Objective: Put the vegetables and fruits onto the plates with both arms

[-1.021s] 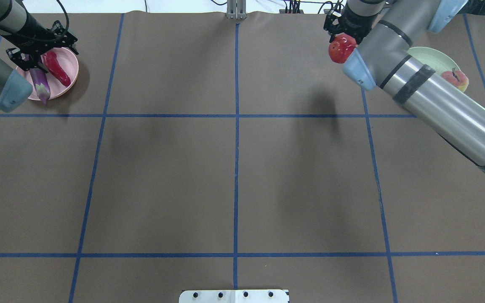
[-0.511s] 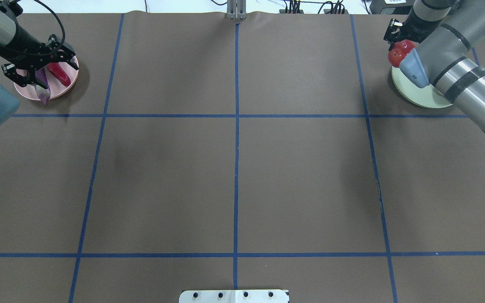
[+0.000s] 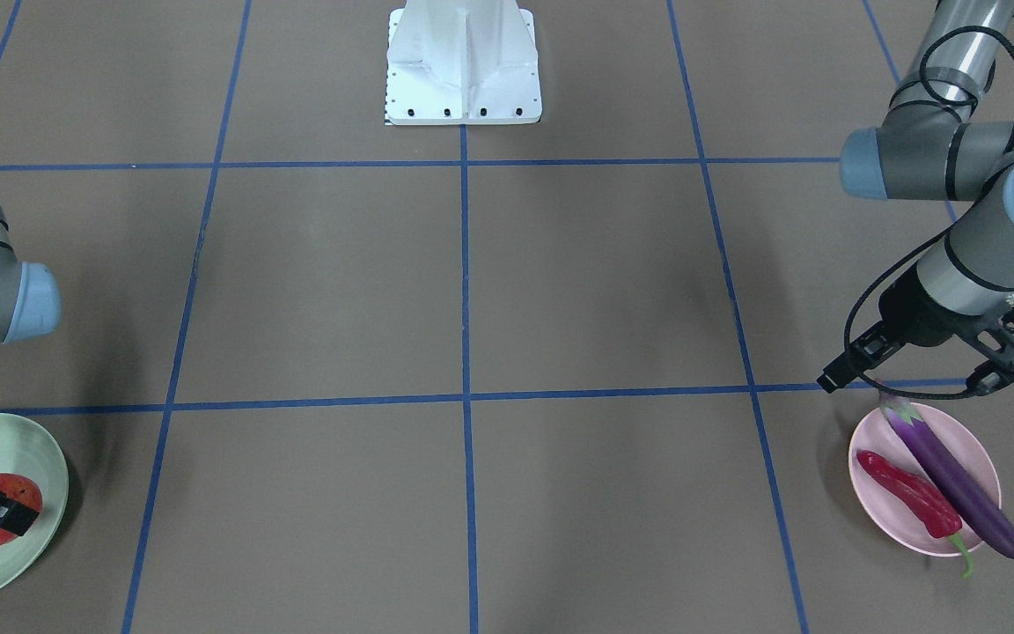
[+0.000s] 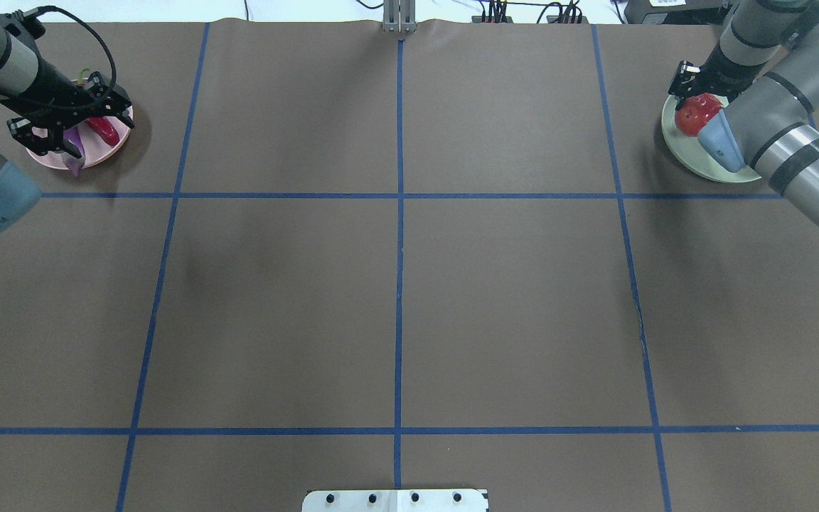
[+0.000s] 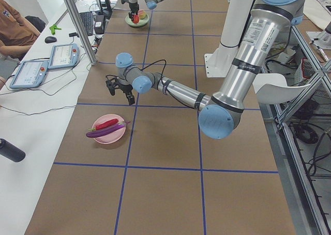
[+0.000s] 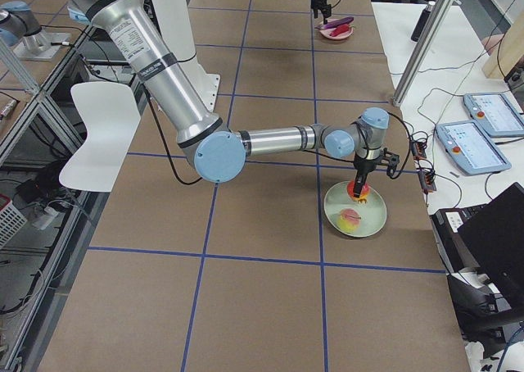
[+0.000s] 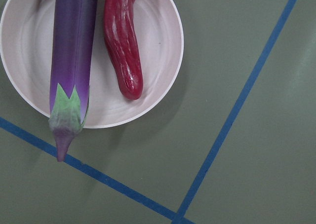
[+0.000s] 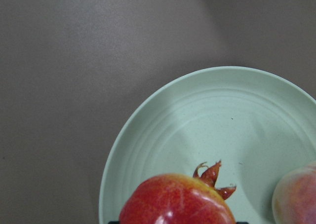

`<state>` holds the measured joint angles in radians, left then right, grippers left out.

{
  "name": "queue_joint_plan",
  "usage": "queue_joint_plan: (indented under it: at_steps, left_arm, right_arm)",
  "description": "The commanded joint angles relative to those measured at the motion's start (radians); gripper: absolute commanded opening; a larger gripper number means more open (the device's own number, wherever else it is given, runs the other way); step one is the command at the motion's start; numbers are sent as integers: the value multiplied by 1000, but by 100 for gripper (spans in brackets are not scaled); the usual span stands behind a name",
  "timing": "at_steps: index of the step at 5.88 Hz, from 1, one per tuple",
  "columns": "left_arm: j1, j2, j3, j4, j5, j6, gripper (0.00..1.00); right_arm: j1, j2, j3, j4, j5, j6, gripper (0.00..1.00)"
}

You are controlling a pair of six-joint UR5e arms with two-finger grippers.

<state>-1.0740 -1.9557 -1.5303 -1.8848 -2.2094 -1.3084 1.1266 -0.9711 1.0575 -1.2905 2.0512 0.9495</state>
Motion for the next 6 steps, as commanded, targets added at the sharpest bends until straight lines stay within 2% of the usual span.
queue_joint_plan:
  at_steps: [1, 2, 3, 4, 6]
  left_arm:
    - [2, 0, -4, 1, 5, 1, 100]
    - [5, 6, -57, 3, 5, 4, 100]
    - [9, 99, -174, 1, 5, 35, 100]
    - [5, 207, -262, 3, 4, 214, 100]
    - [-103, 366, -294, 1, -1, 615, 100]
  right_arm:
    - [14, -26, 47, 2, 16, -56, 100]
    - [39, -97, 149, 2, 77, -111, 100]
    - [82, -176, 261, 0, 128, -147, 100]
    - [116, -264, 360, -3, 141, -246, 100]
    - [133, -482, 596, -9, 147, -360, 100]
